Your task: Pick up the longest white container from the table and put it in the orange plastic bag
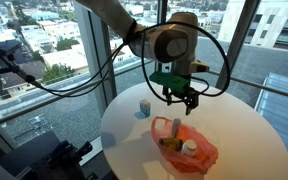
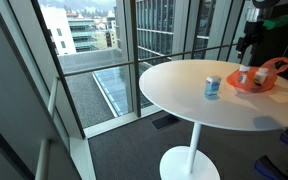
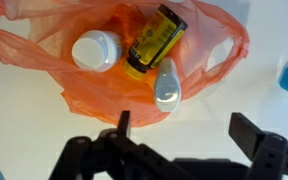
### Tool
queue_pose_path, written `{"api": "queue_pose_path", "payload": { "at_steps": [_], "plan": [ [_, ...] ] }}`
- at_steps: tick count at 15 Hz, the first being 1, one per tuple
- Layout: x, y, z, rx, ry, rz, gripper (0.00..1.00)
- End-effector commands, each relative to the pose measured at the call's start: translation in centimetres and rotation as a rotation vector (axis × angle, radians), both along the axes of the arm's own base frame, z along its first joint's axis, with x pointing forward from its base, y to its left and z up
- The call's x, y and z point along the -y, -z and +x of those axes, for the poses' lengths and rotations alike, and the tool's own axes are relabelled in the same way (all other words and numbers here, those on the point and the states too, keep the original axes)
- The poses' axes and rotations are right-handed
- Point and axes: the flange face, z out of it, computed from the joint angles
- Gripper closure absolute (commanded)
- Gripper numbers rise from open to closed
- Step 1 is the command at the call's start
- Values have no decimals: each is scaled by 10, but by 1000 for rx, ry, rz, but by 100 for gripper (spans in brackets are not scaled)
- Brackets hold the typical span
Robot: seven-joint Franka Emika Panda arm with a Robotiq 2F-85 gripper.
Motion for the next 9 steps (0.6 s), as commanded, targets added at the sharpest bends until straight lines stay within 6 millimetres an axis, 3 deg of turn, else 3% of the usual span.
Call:
{"api": "queue_pose_path", "payload": {
  "at_steps": [1, 9],
  "plan": [
    [-14, -26, -6, -6, -44, 2, 0],
    [-79, -57, -5, -63, -108, 33, 0]
  ]
}}
